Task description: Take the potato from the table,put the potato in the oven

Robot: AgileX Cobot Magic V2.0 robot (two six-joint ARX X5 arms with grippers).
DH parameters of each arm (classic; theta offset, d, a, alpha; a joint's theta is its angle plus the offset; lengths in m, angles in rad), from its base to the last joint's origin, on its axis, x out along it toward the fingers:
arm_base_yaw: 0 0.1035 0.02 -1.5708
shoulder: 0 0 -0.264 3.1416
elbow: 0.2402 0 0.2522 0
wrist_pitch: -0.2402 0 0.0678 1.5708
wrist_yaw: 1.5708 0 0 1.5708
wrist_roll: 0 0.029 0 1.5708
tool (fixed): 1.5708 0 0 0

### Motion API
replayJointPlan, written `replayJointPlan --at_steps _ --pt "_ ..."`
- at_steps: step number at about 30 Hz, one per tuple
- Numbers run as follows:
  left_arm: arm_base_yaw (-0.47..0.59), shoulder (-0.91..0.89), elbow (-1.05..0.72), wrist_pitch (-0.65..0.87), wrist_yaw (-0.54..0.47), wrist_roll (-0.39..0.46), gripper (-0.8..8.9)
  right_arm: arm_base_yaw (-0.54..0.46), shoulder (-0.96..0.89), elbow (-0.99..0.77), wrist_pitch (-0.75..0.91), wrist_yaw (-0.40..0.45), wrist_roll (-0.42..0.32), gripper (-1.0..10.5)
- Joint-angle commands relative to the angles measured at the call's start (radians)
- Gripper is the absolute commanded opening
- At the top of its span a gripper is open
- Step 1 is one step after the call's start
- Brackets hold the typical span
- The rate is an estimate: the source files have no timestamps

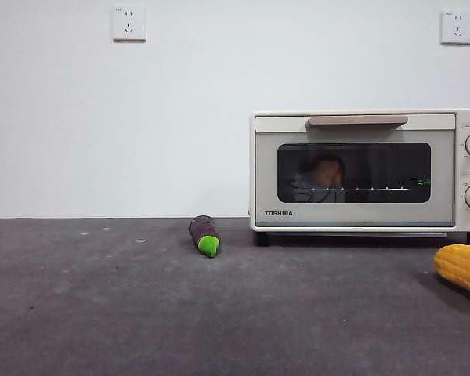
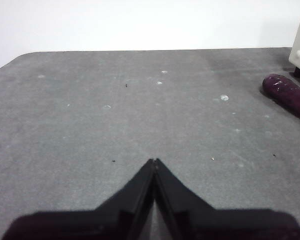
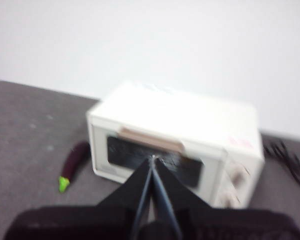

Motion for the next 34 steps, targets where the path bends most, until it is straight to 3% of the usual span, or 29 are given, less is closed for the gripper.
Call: replayJointPlan --at_steps 1,7,15,29,34 --pt "-0.002 0.002 -0.01 0.012 0.0 -0.004 -0.03 -0.066 -0.047 -0.163 0.196 -0.076 -0.053 0.0" --pt "-0.002 0.002 -0.01 0.012 0.0 -0.005 -0.03 -0.168 -0.196 -0.483 0.452 -0.086 -0.041 0.0" --pt "-0.002 0.005 -0.01 0.012 0.0 -0.005 -0.03 -0.205 -0.374 -0.774 0.486 -0.086 -0.05 0.0" --pt "-0.002 0.006 -0.01 0.012 0.0 -0.005 -0.03 -0.244 -0.471 -1.002 0.566 -0.081 0.055 0.0" --pt "-0.002 0.006 -0.01 0.012 0.0 -0.005 -0.03 -0.244 -0.488 -1.001 0.501 -0.004 0.055 0.0"
